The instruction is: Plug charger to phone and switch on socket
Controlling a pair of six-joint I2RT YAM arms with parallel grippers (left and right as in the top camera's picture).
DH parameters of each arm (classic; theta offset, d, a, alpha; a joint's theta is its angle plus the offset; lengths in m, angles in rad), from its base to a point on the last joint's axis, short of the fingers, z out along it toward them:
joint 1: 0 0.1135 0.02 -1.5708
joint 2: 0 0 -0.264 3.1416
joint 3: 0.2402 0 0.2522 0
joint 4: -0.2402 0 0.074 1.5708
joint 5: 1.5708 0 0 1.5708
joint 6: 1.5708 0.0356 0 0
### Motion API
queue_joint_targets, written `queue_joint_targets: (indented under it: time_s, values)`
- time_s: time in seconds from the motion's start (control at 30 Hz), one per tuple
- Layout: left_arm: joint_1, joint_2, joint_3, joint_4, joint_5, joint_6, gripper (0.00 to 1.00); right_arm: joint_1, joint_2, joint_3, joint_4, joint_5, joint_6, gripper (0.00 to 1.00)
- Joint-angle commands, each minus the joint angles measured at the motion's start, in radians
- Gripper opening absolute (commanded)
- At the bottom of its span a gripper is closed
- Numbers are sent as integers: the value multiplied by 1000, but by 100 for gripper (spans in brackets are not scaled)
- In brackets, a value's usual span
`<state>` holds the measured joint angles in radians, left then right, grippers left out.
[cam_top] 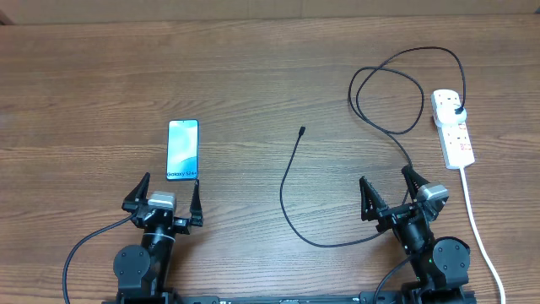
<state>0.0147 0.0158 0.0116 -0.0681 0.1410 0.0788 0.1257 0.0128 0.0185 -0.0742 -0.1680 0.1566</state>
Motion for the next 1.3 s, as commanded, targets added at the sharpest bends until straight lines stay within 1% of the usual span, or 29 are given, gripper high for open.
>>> queue_joint_targets:
  time_s: [0.0,0.17,0.6,0.8,1.0,1.27]
  values:
    - [-2,-11,-2,-6,-11,-83,100,-3,-10,-11,5,10,-2,100]
    - [-2,-11,10,-6,-11,-147,100,-3,-10,-11,5,10,-2,100]
    - [-2,-10,85,-50,-11,-147,100,-3,-10,-11,5,10,-2,100]
    - [-2,17,167,-159,-19,-146,100,-3,-10,-11,5,10,-1,100]
    - [-2,151,262,-172,-18,-146,100,-3,-10,-11,5,10,-2,100]
    - [-2,439,484,-234,-9,-146,100,-3,-10,-11,5,10,-2,100]
